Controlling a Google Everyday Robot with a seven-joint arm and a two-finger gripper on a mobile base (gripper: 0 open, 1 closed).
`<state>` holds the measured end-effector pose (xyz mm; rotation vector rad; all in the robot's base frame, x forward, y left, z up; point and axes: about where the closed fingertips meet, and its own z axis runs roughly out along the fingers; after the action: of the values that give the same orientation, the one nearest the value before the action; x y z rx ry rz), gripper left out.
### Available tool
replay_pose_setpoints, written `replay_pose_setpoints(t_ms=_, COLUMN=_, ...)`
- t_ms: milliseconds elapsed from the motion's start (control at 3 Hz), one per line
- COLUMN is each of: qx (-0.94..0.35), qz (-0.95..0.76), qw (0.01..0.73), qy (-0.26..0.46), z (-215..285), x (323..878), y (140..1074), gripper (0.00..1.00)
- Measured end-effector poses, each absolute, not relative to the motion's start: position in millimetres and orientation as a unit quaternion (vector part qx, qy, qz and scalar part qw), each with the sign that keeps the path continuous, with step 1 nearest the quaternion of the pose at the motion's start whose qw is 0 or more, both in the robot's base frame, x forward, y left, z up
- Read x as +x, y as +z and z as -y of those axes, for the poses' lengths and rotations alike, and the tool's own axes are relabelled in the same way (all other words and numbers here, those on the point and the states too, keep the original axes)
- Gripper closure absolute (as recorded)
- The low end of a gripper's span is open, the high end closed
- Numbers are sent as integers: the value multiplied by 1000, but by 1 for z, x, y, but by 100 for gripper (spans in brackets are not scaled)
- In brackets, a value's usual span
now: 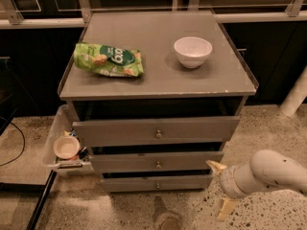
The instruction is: Open bottom drawer
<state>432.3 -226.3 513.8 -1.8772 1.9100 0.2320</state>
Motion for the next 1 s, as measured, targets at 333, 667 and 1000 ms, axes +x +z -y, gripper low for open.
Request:
replay_pose_setpoints(t_ms=333, qx=-670, qz=-703, qw=212, qy=112, z=234, x=432, y=454, gripper=0)
replay_pose_setpoints(t_ms=667, qx=-670, qz=-703, qw=212, qy=111, z=233, x=433, y=455, gripper=0)
replay_pose_setpoints(t_ms=1000, qx=-662, qz=-708, qw=210, qy=129, z=234, x=436, y=434, gripper=0)
